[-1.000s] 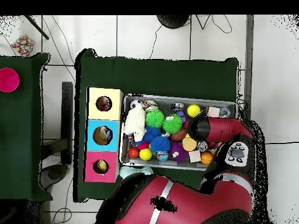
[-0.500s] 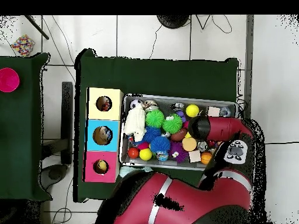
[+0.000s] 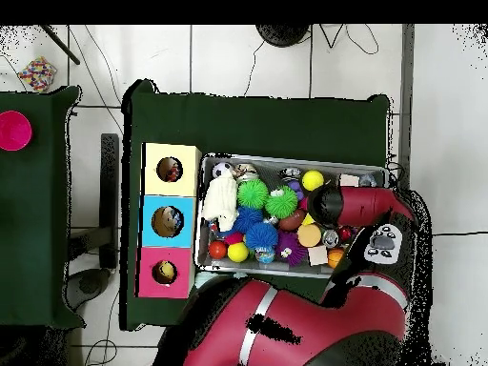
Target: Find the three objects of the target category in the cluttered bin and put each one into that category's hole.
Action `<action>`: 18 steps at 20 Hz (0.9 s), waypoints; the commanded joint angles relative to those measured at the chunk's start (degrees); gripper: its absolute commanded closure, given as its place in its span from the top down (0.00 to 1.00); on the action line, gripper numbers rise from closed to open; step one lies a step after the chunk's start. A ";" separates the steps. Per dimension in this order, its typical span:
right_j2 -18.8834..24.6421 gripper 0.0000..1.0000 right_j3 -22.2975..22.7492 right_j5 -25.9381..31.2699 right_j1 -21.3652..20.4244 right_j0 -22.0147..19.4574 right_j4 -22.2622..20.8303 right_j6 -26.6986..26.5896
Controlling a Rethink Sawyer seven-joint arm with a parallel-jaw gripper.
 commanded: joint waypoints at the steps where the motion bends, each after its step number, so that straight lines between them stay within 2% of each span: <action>1: 2.01 0.00 -2.78 6.10 1.36 1.59 -1.50 -2.68; 5: 1.44 0.00 -1.70 9.50 -1.36 2.88 -0.46 -3.03; 10: 0.85 0.00 -0.19 14.95 -7.41 5.00 1.73 -2.69; 14: 5.75 0.00 3.89 11.43 -11.69 2.51 4.74 -2.27; 18: 11.32 0.00 6.01 10.50 -15.09 0.20 9.06 -3.71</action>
